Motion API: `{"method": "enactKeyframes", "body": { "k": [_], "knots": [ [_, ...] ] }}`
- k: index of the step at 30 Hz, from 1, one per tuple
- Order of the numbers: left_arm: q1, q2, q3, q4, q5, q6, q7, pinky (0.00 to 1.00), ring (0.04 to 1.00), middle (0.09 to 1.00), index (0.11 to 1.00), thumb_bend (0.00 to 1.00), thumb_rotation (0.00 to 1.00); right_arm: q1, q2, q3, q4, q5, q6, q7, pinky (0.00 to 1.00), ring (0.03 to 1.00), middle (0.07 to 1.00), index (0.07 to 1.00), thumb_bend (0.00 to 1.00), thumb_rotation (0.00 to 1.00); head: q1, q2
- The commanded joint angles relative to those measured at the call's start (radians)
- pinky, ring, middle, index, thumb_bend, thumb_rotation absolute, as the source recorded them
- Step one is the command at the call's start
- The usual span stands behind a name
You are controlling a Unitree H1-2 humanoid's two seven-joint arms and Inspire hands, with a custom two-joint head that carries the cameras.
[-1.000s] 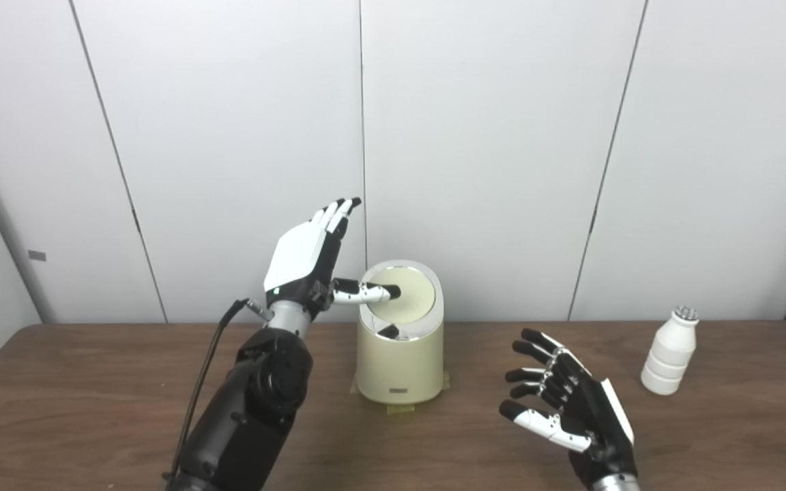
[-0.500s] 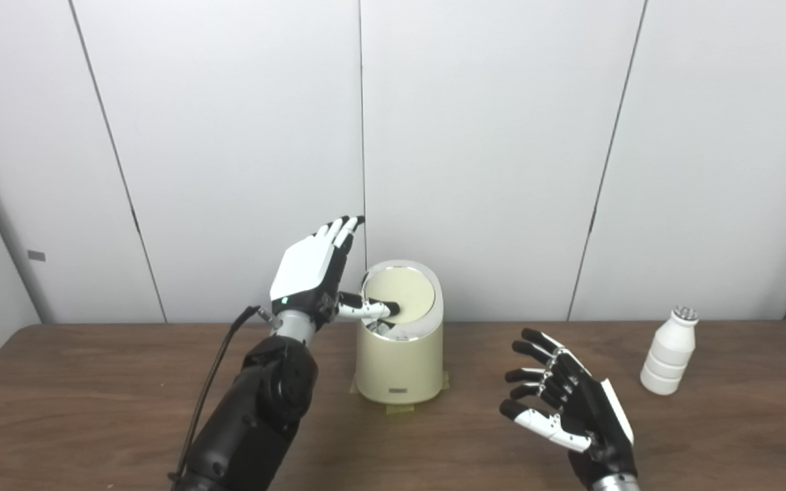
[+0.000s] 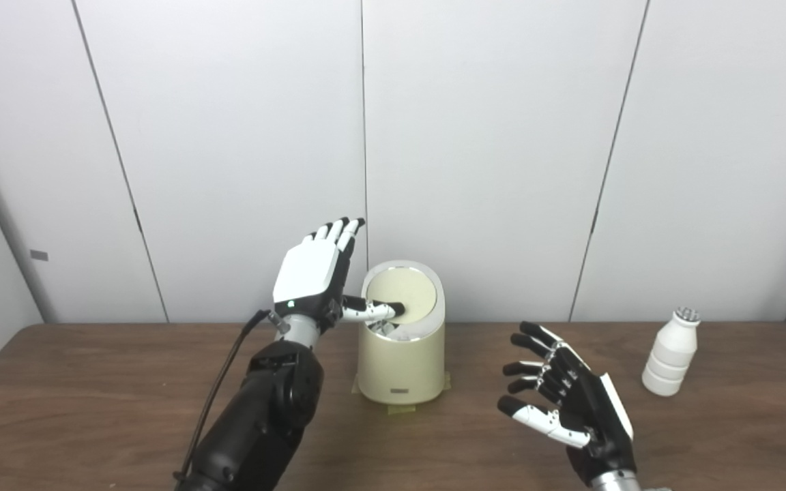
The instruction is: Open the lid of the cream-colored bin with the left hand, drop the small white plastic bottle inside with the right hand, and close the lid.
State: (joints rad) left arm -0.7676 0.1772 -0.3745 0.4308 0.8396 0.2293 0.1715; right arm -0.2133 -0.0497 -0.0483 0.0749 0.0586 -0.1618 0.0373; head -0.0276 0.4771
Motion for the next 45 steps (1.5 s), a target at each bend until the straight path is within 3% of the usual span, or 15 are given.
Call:
{"method": "enactKeyframes", "body": {
  "k": [1,10,14,16,19,20,21,23,25,26,29,31,33,39,45],
  "knots": [
    [-0.061,0.018,-0.029,0.005,0.059,0.022,-0.003,1.0,1.0,1.0,1.0,0.95,0.15,-0.037,0.002,0.002,-0.029,0.008,-0.021,0.002,0.5,0.615,0.784,0.799,0.84,0.22,-0.001,0.001],
    [-0.074,0.067,-0.119,0.003,0.153,0.065,-0.092,1.0,1.0,1.0,1.0,1.0,0.1,-0.035,0.002,0.002,-0.037,0.005,-0.014,0.0,0.5,0.613,0.782,0.797,0.84,0.21,0.002,0.004],
    [-0.068,0.074,-0.119,-0.012,0.152,0.07,-0.097,1.0,1.0,1.0,1.0,1.0,0.12,-0.034,0.001,0.002,-0.038,0.005,-0.017,0.001,0.5,0.618,0.785,0.801,0.84,0.22,0.004,0.003],
    [-0.058,0.068,-0.091,-0.034,0.126,0.067,-0.07,1.0,1.0,1.0,1.0,0.97,0.15,-0.034,0.002,0.001,-0.038,0.011,-0.015,0.003,0.5,0.617,0.784,0.8,0.84,0.21,0.006,0.003],
    [-0.037,0.038,0.004,-0.084,0.022,0.036,-0.019,0.95,1.0,0.995,1.0,0.92,0.25,-0.034,0.002,0.001,-0.038,0.009,-0.011,0.002,0.5,0.61,0.78,0.801,0.84,0.22,0.007,0.002],
    [-0.027,0.027,0.048,-0.1,-0.037,0.005,-0.004,0.92,0.991,0.988,1.0,0.91,0.27,-0.034,0.001,0.002,-0.039,0.005,-0.009,0.0,0.5,0.61,0.78,0.8,0.84,0.22,0.007,0.001],
    [-0.021,0.018,0.079,-0.108,-0.074,-0.019,0.002,0.8,0.954,0.97,1.0,0.89,0.28,-0.035,0.001,0.003,-0.039,0.001,-0.007,-0.001,0.5,0.611,0.781,0.801,0.84,0.23,0.007,0.001],
    [0.001,-0.011,0.188,-0.132,-0.225,-0.095,0.02,0.72,0.905,0.938,0.983,0.87,0.27,-0.034,0.0,0.003,-0.037,0.004,-0.012,0.001,0.49,0.611,0.781,0.801,0.84,0.23,0.009,0.001],
    [0.016,-0.032,0.263,-0.146,-0.338,-0.155,0.019,0.71,0.868,0.898,0.953,0.84,0.25,-0.034,-0.001,0.003,-0.038,0.003,-0.014,0.002,0.49,0.611,0.78,0.803,0.83,0.22,0.009,0.001],
    [0.033,-0.057,0.322,-0.175,-0.45,-0.162,-0.014,0.71,0.863,0.893,0.949,0.84,0.25,-0.034,-0.002,0.004,-0.038,0.004,-0.014,0.004,0.49,0.611,0.78,0.803,0.83,0.22,0.012,0.001],
    [0.075,-0.1,0.423,-0.249,-0.666,-0.147,-0.09,0.72,0.838,0.871,0.933,0.8,0.23,-0.034,-0.006,0.004,-0.037,0.004,-0.011,0.007,0.49,0.608,0.766,0.796,0.81,0.22,0.014,0.001],
    [0.11,-0.107,0.45,-0.308,-0.731,-0.123,-0.119,0.61,0.757,0.838,0.93,0.79,0.21,-0.033,-0.007,0.004,-0.039,0.004,-0.003,0.007,0.48,0.609,0.755,0.788,0.8,0.22,0.014,0.002],
    [0.147,-0.099,0.456,-0.358,-0.755,-0.106,-0.136,0.59,0.725,0.809,0.913,0.79,0.21,-0.033,-0.006,0.003,-0.04,0.006,0.002,0.006,0.47,0.607,0.752,0.784,0.8,0.22,0.014,0.002],
    [0.266,-0.076,0.483,-0.422,-0.844,-0.102,-0.184,0.59,0.721,0.797,0.844,0.75,0.17,-0.032,-0.005,0.006,-0.041,0.005,0.007,0.006,0.47,0.603,0.751,0.78,0.8,0.22,0.016,0.004],
    [0.363,-0.07,0.499,-0.429,-0.927,-0.148,-0.221,0.56,0.701,0.773,0.793,0.77,0.09,-0.026,-0.003,0.009,-0.053,0.008,0.032,0.009,0.48,0.597,0.748,0.774,0.81,0.21,0.019,0.005]
  ]
}}
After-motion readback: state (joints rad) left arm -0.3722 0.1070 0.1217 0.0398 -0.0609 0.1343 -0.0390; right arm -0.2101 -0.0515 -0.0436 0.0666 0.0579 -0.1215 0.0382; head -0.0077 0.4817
